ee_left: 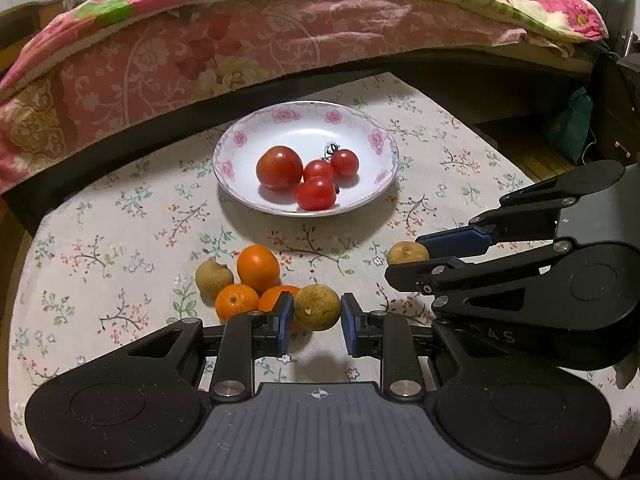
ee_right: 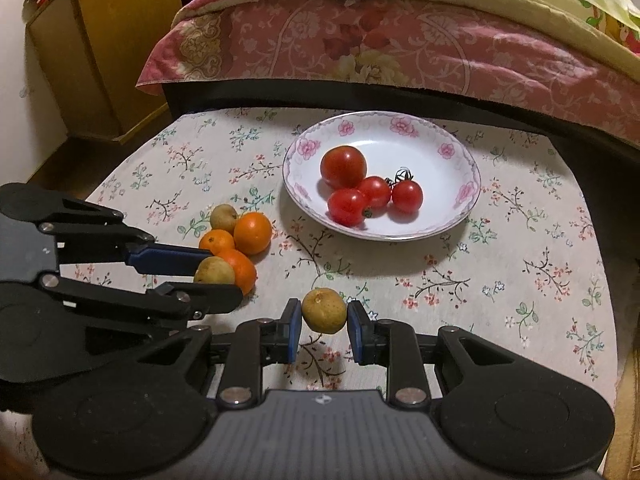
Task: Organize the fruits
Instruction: 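Lower both kiwi fruits into the white plate and open both tools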
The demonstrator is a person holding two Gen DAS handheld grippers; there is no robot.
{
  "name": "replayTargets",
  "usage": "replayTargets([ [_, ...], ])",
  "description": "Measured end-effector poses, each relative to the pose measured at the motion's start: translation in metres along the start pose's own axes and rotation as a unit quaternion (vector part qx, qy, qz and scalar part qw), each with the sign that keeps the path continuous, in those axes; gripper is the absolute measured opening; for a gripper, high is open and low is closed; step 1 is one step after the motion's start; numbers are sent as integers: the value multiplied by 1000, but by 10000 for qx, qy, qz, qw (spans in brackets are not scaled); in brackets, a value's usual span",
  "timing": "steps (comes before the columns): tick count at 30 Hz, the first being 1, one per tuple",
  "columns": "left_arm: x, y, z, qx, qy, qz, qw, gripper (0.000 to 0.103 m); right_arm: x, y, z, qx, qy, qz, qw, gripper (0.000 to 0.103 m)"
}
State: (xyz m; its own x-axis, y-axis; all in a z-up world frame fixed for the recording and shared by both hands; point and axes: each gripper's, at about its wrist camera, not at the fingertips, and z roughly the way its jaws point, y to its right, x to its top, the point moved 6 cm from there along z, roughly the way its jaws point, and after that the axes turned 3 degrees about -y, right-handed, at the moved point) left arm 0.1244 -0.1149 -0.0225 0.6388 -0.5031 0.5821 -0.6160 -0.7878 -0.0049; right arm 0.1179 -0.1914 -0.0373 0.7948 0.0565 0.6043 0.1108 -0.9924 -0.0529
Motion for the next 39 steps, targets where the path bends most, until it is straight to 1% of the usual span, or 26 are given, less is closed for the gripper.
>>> replayTargets([
  [26,22,-5,6,60,193,-31,9998,31,18,13,1,-242,200,229,9992,25],
  [30,32,-7,10,72,273,-44,9996,31,24,19,3,-241,239,355,9988,25],
  [35,51,-7,18,83,405,-60,9991,31,38,33,5,-343,347,484,9976,25],
  [39,61,-7,27,94,438,-59,9990,31,46,46,12,-318,359,655,9967,25],
])
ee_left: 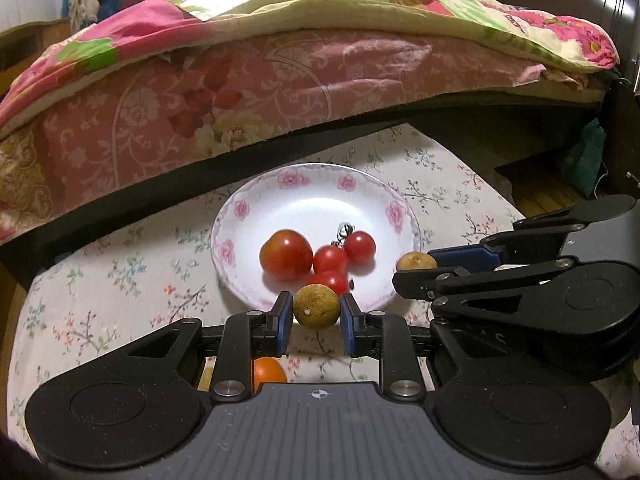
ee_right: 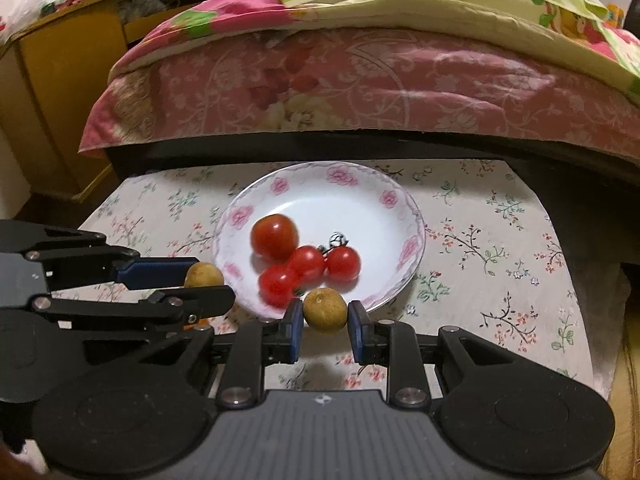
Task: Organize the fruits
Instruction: 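Lower both kiwi fruits into the white plate and open both tools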
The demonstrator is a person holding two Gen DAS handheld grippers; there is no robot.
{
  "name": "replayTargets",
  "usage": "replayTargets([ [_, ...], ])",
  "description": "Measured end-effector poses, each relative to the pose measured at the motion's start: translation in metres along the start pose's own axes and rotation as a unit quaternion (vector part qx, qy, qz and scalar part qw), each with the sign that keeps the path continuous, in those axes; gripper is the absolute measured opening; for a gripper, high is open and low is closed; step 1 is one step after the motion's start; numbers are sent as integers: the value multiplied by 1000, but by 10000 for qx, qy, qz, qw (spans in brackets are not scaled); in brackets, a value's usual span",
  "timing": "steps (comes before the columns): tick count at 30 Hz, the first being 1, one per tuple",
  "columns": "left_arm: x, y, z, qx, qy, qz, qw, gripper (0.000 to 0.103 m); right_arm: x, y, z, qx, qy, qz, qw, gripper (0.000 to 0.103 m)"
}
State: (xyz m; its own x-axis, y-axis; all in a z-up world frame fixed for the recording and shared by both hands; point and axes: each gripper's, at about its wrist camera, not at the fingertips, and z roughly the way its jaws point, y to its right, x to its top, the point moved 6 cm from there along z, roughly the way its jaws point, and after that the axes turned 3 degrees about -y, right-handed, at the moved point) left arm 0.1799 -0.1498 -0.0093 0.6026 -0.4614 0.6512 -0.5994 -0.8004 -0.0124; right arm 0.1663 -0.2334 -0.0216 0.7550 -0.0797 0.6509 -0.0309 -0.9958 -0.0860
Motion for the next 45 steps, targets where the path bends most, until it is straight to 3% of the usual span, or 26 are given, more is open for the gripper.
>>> replayTargets([
  [27,10,-21,42,221,-234,-150,9994,32,18,8,49,76,-11,-95,9999,25],
  [36,15,-25,41,246,-178,-223,9993,43,22,12,46,29,80,-56,9999,27],
  [40,19,-31,33,249,-68,-267,9993,55,28,14,39,60,202,6,9998,30],
  [45,26,-33,18,306,89,-214,9993,57,37,15,27,81,373,81,9992,30],
])
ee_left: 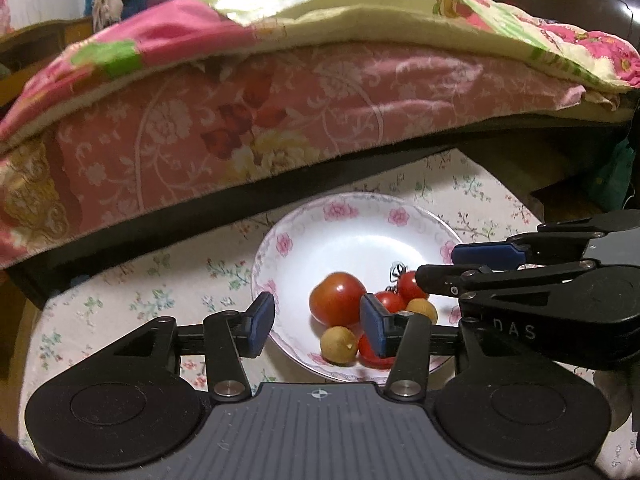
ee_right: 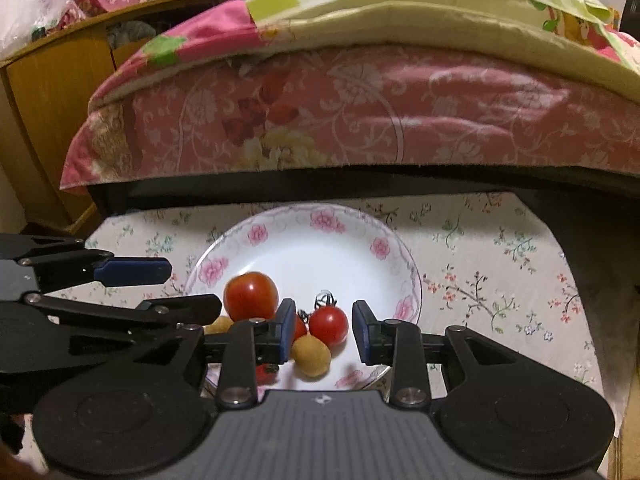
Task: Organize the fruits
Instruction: 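Lower both kiwi fruits into the white plate and open both tools, then grasp an orange with the left tool while the right tool grasps another orange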
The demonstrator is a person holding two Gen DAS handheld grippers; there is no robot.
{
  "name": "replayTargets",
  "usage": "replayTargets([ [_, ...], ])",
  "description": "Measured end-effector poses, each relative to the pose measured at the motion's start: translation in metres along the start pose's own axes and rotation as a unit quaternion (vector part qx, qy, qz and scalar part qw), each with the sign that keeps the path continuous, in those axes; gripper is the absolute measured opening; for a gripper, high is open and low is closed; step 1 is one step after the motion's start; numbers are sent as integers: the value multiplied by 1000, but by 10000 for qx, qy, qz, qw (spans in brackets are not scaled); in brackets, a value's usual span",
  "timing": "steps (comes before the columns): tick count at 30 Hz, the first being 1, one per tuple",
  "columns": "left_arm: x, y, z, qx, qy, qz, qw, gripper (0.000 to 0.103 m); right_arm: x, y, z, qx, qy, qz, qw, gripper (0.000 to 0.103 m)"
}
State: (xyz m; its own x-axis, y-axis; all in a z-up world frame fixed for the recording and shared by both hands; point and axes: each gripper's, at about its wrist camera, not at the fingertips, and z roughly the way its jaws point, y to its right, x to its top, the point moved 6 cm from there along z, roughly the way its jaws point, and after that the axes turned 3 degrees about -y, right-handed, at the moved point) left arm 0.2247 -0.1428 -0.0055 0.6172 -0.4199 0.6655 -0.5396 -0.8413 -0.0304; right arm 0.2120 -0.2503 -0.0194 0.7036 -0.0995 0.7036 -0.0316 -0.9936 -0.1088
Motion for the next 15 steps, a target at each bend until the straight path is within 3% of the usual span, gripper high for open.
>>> replayTargets([
  [7,-5,-6,-21,84,77,38,9999,63,0,-7,-17,30,103,-21,9999,30],
  [15,-34,-17,-48,122,-103,20,9999,68,-24,-40,-33,272,-122,-356,9989,30],
])
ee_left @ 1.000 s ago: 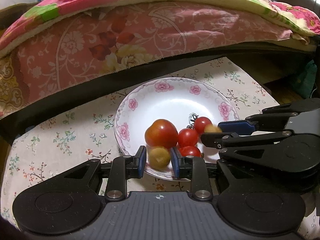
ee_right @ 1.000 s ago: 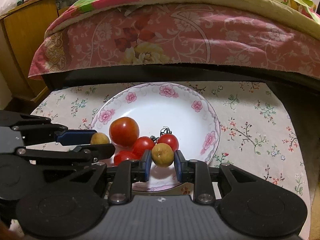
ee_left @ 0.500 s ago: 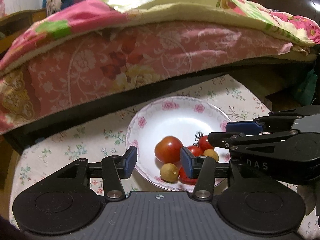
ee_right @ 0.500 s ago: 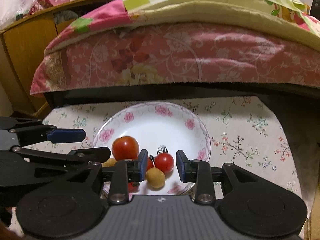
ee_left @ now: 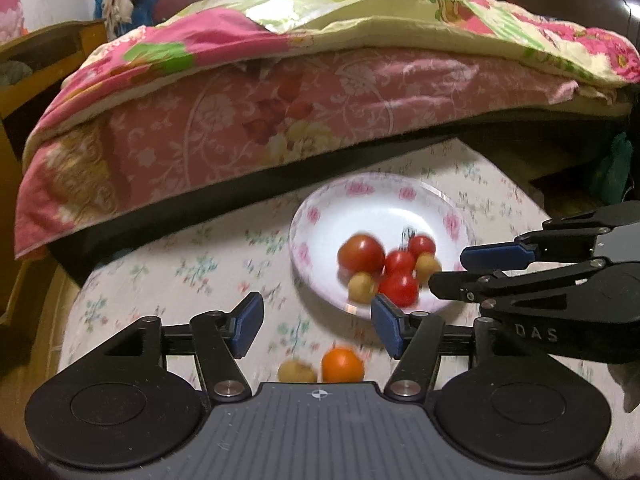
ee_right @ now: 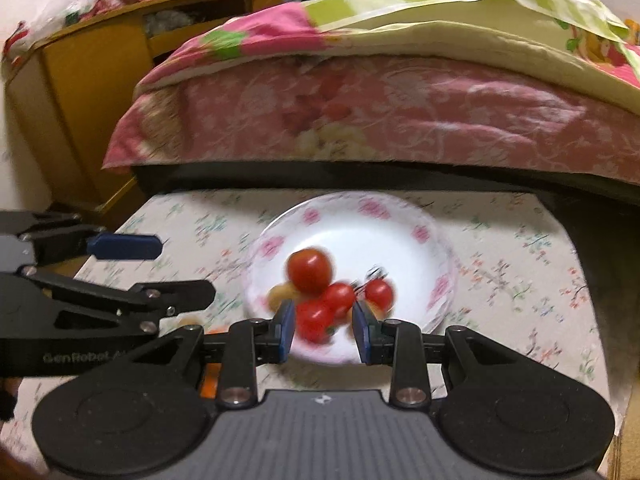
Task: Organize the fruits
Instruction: 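Grasp an orange with the left tool while the right tool grasps another orange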
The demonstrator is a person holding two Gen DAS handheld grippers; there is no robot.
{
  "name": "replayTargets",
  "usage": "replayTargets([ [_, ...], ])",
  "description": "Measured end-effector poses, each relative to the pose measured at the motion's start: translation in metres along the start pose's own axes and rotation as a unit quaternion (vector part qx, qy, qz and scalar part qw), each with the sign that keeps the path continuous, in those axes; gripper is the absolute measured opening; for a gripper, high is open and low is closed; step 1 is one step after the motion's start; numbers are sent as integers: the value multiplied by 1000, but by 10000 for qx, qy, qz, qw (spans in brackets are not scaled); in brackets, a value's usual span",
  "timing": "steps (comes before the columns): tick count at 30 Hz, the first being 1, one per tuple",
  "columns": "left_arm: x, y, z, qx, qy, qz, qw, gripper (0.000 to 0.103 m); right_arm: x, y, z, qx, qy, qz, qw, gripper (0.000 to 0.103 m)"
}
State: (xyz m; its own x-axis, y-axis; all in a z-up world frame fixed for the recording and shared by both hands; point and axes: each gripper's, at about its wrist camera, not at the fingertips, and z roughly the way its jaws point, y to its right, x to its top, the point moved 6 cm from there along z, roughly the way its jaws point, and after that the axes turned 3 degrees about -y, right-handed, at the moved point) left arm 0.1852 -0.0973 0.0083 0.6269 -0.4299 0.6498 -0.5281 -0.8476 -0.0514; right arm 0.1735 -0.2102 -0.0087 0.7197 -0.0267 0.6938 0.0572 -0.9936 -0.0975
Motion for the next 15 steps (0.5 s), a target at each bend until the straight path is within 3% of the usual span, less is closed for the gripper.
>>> replayTargets([
  [10,-53,-21,-29,49,-410,-23,9991,73,-44,-49,-2,480,-493,-509,9963,31],
  [15,-70,-32,-30,-12,-577,-159,9982,74,-49,-62,8,668,-597,-647,9939,43],
])
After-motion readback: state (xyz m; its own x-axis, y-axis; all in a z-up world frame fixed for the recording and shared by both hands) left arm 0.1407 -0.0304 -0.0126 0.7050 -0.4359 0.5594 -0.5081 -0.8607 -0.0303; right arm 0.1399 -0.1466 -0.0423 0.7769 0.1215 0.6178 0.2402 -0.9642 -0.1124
